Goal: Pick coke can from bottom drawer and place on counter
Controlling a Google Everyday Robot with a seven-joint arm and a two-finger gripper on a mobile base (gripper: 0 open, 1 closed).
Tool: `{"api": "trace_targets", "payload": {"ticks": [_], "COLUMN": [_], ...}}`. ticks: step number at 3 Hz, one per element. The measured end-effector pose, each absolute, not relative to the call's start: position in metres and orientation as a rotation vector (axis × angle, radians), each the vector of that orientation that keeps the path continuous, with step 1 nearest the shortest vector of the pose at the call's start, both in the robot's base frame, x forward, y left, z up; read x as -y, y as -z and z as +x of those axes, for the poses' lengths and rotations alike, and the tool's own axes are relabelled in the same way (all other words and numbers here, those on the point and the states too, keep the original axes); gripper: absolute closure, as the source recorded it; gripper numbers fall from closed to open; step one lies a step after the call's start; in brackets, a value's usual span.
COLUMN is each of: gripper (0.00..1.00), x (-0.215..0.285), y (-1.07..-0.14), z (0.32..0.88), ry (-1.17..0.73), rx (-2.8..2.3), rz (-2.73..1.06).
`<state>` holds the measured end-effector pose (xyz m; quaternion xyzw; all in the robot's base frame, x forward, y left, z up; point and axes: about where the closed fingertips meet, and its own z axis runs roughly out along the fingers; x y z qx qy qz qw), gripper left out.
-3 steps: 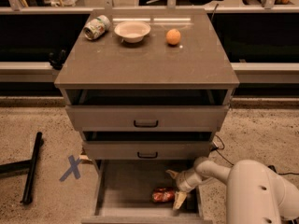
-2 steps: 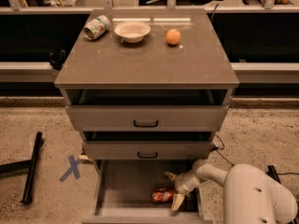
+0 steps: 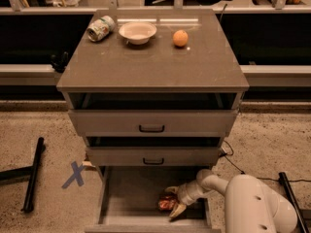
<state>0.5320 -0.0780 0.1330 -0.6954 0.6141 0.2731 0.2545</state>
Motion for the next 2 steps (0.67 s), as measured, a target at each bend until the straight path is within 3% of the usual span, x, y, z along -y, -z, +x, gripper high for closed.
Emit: {"api": "trace_targets", "payload": {"ticks": [2], "gripper": [0.72], "x": [0.075], "y": [-0.143], "z": [0.529], "ry": [-0.781], "rx": [-1.62], "rz": [-1.848]}}
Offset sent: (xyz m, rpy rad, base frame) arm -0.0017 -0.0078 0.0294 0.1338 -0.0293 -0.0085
